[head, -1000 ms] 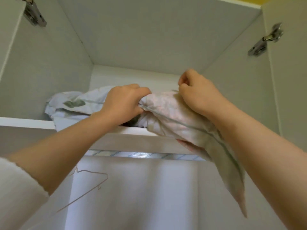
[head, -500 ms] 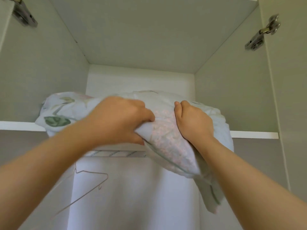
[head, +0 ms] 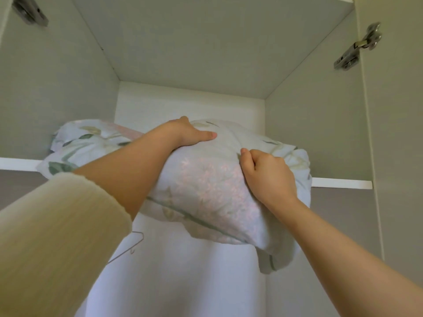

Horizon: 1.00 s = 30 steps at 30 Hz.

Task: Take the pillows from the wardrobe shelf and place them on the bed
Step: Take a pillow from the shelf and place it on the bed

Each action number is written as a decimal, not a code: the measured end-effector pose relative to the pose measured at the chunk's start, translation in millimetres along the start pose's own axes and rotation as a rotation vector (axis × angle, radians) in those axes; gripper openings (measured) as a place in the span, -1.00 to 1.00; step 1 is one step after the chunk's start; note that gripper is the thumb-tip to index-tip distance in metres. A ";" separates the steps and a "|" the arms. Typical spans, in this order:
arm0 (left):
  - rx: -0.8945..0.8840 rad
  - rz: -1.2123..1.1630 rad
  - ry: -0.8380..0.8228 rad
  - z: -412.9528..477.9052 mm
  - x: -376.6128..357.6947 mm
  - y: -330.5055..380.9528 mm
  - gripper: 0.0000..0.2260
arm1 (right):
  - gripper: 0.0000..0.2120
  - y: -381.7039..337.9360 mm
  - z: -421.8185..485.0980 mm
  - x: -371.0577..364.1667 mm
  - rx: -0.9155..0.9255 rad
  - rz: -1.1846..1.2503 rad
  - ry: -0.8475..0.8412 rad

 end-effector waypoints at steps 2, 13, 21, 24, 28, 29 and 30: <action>-0.003 0.013 0.053 -1.5 -1.0 -10.5 -0.27 | -0.53 -3.6 -4.1 -1.5 0.007 -0.004 0.006; -0.136 -0.323 0.299 -87.6 2.4 -38.5 -0.76 | -0.61 -17.0 -18.2 23.7 0.074 -0.072 -0.015; -0.165 -0.268 0.386 -156.9 -17.9 -55.4 -0.72 | -0.68 1.3 -1.2 26.0 -0.154 -0.140 0.096; -0.117 -0.034 0.336 -150.5 -10.5 -51.5 -0.60 | -0.55 0.3 1.9 17.0 -0.202 -0.125 0.043; -0.135 -0.062 0.440 -111.8 3.9 -33.4 -0.43 | -0.48 0.0 10.2 4.4 -0.225 -0.179 -0.006; -0.138 -0.094 0.412 -98.4 6.3 -27.2 -0.37 | -0.48 0.7 9.9 1.5 -0.218 -0.207 -0.006; -0.135 -0.131 0.356 -84.3 8.1 -20.4 -0.31 | -0.48 1.5 9.1 -1.0 -0.210 -0.230 0.003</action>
Point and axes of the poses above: each hand's wrist, its own z-axis towards the middle knuckle, its own x-axis out of the back of the hand, y = z × x, the point moved 1 cm from there along z, towards the middle knuckle, and after that the axes turned 6 degrees about -x, right-handed, at the moved point
